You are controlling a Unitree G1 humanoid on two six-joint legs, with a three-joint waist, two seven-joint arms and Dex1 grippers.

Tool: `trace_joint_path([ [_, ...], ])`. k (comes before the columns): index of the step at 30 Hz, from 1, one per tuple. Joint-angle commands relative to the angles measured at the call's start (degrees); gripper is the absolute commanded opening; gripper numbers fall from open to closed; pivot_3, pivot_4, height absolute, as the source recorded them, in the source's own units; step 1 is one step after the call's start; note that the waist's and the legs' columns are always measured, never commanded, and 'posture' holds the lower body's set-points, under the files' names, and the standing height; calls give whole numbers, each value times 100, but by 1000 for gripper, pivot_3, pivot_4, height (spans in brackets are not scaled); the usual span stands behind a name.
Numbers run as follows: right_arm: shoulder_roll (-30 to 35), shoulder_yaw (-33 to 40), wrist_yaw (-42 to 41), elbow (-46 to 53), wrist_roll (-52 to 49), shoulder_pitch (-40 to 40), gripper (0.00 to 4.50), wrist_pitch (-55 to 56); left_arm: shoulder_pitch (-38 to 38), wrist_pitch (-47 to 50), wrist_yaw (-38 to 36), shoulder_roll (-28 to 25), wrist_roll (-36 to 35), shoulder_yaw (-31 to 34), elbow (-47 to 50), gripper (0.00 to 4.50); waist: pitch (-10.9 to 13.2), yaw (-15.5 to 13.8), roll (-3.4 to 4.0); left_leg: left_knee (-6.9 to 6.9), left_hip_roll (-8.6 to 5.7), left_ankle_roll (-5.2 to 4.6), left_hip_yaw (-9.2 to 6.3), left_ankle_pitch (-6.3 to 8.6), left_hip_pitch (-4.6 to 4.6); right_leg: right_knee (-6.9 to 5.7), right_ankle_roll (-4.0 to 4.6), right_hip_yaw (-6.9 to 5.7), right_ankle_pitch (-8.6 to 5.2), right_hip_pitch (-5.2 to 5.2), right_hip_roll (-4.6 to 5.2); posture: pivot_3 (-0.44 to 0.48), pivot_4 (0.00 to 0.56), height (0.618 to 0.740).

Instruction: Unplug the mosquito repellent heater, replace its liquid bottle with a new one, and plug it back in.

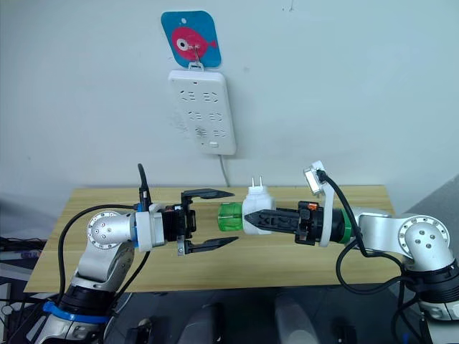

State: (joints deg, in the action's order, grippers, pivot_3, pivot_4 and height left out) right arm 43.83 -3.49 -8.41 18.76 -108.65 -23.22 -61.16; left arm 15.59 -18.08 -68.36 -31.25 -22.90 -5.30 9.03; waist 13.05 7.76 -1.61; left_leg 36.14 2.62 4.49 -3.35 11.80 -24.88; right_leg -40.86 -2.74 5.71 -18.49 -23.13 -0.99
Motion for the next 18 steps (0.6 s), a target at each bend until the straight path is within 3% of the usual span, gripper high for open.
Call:
trace_joint_path([
  [1, 18, 131, -33, 48, -58, -7, 3020, 62, 49, 85, 94, 50, -64, -68, 289, 4206, 0, 0, 0, 0, -1, 0, 0, 0, 0, 0, 0, 1, 0, 0, 0, -159, 214, 725],
  [3, 19, 126, -38, 55, -69, -9, 3020, 55, 90, 112, 99, 98, -4, -149, 241, 4206, 0, 0, 0, 0, -1, 0, 0, 0, 0, 0, 0, 0, 0, 0, 0, -160, 214, 725],
  [6, 39, 124, -45, 73, -70, -6, 3020, 36, 214, 200, 146, 205, 3, -225, 236, 3591, 0, 1, 0, 0, -1, 0, 0, 0, 0, -1, 0, 0, 0, 0, 0, -166, 214, 725],
  [10, 57, 137, -29, 112, -89, 22, 3020, 50, 170, 298, 12, 111, -84, -189, 190, 2320, 0, 11, 0, 0, 0, 0, 0, 0, 1, -1, 0, 0, 0, 0, -1, -167, 214, 725],
  [12, 60, 143, -22, 130, -93, 38, 3020, 63, 126, 466, -70, 2, -204, -115, 153, 2268, 0, 17, 0, -1, 1, 0, 0, 0, 1, -1, 0, 0, 0, 0, -3, -167, 214, 725],
  [14, 67, 154, -18, 156, -99, 60, 3020, 74, 192, 1173, 21, -164, -453, -83, 278, 2268, 0, 16, 0, -2, 2, 0, -1, 0, 1, -1, 0, -1, 0, 0, -3, -164, 213, 725],
  [18, 79, 149, -83, 170, -67, 51, 3020, 41, 840, 4481, 206, -942, -1911, -157, 443, 2268, 2, 17, -1, 1, 1, -1, -10, -1, 0, -5, -9, -6, -5, 0, -5, -161, 212, 725],
])
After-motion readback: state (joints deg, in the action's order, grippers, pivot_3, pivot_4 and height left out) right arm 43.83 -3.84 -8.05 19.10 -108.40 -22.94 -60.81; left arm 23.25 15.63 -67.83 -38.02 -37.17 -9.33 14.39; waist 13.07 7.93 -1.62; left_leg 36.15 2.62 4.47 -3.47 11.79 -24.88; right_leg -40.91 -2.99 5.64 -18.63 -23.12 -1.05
